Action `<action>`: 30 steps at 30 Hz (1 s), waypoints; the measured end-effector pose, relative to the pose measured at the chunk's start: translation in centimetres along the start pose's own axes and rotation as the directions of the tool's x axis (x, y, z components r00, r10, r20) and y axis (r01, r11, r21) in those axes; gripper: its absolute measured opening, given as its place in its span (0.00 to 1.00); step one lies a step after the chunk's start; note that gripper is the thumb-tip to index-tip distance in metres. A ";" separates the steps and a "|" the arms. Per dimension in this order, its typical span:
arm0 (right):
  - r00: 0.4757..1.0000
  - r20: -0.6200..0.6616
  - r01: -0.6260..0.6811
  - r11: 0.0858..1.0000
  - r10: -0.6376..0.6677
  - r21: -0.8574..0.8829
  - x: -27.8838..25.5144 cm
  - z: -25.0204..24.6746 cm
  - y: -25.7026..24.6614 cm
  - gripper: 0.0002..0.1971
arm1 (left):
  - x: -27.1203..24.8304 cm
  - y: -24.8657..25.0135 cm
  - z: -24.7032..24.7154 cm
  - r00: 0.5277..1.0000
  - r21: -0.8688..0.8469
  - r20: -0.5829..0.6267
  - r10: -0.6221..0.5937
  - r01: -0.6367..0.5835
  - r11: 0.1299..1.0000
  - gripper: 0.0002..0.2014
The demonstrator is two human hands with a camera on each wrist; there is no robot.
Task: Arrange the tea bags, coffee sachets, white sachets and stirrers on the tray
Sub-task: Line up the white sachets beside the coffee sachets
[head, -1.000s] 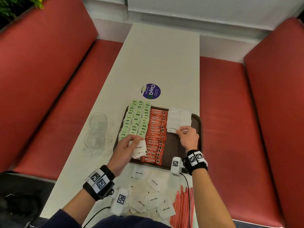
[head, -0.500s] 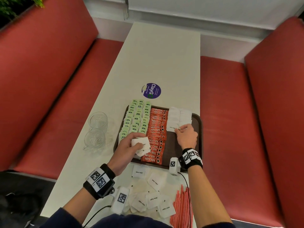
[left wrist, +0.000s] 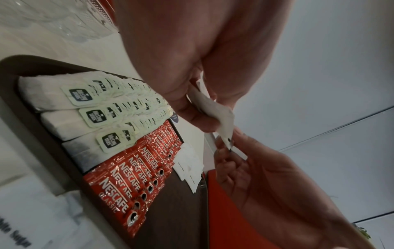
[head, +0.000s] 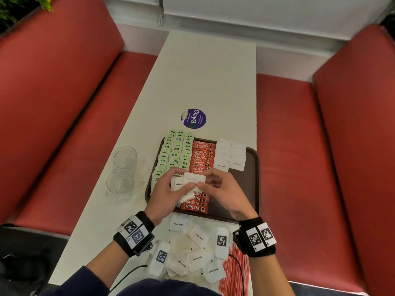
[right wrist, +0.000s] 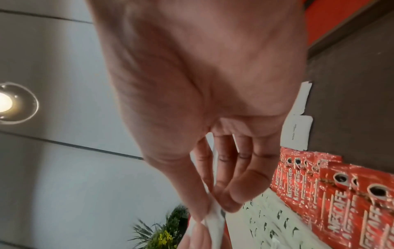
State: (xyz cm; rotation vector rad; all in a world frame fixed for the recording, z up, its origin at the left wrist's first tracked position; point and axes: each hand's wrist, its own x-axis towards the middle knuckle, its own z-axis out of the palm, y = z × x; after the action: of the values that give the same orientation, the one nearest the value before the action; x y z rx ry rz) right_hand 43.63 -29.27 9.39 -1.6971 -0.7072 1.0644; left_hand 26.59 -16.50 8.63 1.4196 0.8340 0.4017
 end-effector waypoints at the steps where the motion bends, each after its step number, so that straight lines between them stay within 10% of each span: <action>1: 1.000 0.004 -0.001 1.000 0.001 -0.005 -0.1 -0.2 0.1 0.12 | 0.0 0.1 0.0 1.000 0.000 0.001 -0.002 0.002 1.000 0.15; 5: 0.985 -0.172 -0.011 1.000 0.011 -0.001 0.5 -2.4 1.0 0.07 | -0.1 0.5 0.3 1.000 -0.007 0.014 0.019 -0.019 1.000 0.08; 10: 0.815 -0.573 -0.222 0.959 0.083 -0.178 4.0 -8.7 5.9 0.05 | -0.2 -0.5 -0.5 0.999 -0.009 0.025 -0.023 0.024 1.000 0.09; 26: 0.790 -0.611 -0.356 0.780 -0.043 -0.515 7.8 -8.7 7.5 0.20 | -0.3 0.0 -0.5 0.995 -0.039 0.092 -0.036 0.039 0.998 0.19; 30: 0.910 -0.410 -0.118 0.912 -0.059 -0.394 5.5 -5.0 3.1 0.13 | -0.1 0.2 -0.5 0.996 -0.017 0.084 -0.036 0.037 0.999 0.19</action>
State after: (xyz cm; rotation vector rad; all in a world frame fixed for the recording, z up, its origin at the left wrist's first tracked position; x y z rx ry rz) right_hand 50.54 -27.94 5.42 -2.2160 -0.6546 0.5550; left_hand 26.16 -16.19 8.89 1.3928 0.7850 0.3192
